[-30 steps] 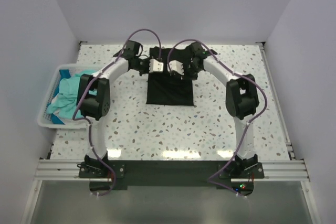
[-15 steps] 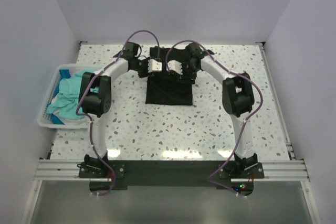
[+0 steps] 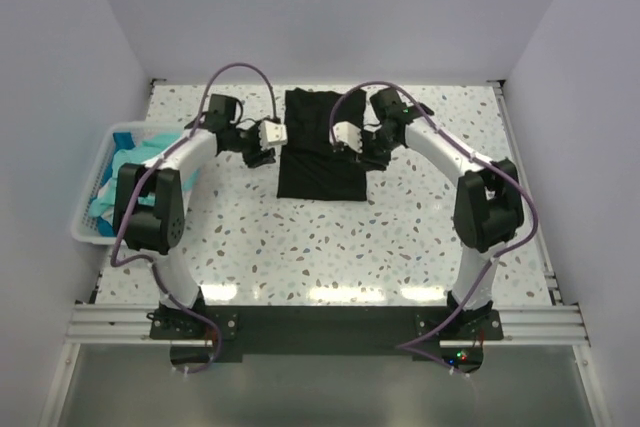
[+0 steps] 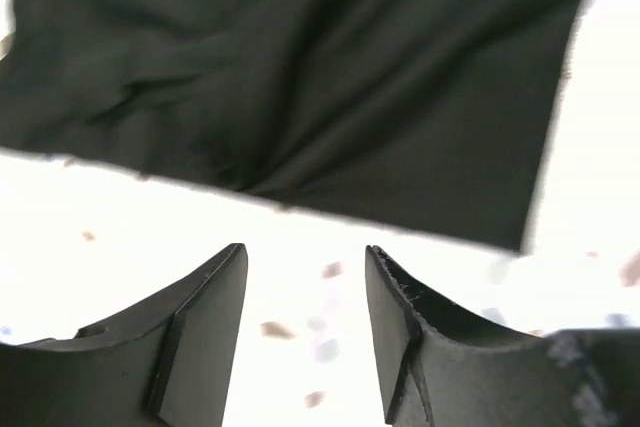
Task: Fold and stack the t-shirts
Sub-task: Fold the tshirt
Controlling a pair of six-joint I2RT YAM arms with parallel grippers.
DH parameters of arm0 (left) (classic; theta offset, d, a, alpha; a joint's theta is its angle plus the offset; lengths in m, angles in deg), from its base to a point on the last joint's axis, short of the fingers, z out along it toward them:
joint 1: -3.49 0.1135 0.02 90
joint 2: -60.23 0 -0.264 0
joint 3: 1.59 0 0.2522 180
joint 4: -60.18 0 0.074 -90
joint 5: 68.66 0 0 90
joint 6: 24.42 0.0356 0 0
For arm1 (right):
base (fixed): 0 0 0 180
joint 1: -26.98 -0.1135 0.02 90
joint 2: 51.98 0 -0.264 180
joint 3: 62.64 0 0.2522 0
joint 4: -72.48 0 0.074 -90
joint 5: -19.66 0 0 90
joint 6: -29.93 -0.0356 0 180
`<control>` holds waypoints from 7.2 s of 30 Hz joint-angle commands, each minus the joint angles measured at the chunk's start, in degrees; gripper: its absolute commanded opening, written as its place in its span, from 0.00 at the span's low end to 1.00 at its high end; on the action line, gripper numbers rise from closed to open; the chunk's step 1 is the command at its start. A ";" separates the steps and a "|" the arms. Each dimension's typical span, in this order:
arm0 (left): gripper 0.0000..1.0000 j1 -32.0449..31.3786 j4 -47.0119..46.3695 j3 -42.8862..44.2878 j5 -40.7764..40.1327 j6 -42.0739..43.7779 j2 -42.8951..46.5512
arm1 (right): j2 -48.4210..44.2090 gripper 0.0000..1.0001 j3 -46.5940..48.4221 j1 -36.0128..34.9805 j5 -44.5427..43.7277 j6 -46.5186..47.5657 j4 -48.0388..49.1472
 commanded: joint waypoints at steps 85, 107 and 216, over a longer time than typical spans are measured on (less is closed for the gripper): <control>0.00 -5.30 33.59 37.78 3.11 6.55 -17.82 | 14.67 0.00 25.67 0.11 1.64 5.42 -27.78; 0.00 -8.64 18.82 -1.91 3.28 -7.24 -5.21 | 11.29 0.00 0.66 -3.22 -2.94 5.86 -6.50; 0.68 -7.41 23.37 7.81 4.60 -12.79 -1.75 | 17.70 0.60 27.98 0.38 11.74 -23.42 -29.69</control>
